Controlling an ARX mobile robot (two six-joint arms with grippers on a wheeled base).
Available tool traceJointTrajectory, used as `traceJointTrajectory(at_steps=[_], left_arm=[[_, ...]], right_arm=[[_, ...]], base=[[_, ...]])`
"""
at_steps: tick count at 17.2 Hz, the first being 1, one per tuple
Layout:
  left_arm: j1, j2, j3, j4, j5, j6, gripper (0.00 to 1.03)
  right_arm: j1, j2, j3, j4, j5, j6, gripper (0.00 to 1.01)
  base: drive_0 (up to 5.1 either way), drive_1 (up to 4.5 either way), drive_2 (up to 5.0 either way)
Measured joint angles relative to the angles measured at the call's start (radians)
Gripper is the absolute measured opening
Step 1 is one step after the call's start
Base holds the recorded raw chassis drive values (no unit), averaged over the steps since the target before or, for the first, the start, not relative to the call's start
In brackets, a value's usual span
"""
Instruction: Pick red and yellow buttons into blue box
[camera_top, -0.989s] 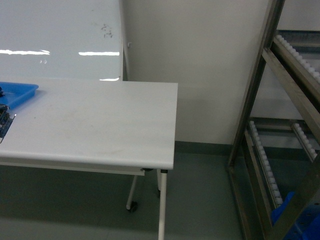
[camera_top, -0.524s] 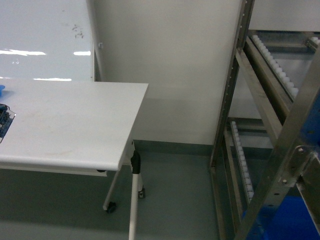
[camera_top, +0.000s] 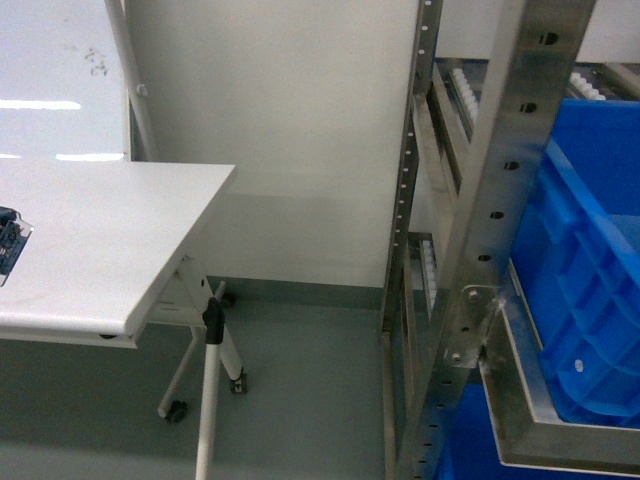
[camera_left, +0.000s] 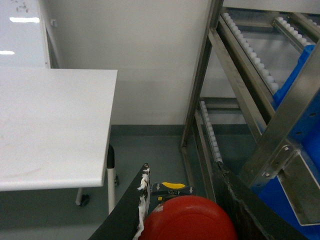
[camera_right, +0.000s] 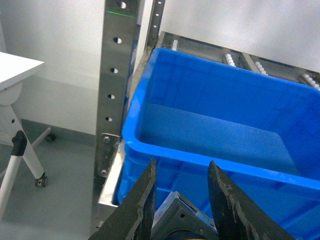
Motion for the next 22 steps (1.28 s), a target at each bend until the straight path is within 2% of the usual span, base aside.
traceJointTrajectory(at_steps=[22], left_arm=[[0.000,0.001,0.000,-0.004,0.000,0.000,0.31]], right_arm=[[0.000,0.000,0.000,0.000,0.000,0.000,0.29]], base=[[5.0,-2.42,-2.4]])
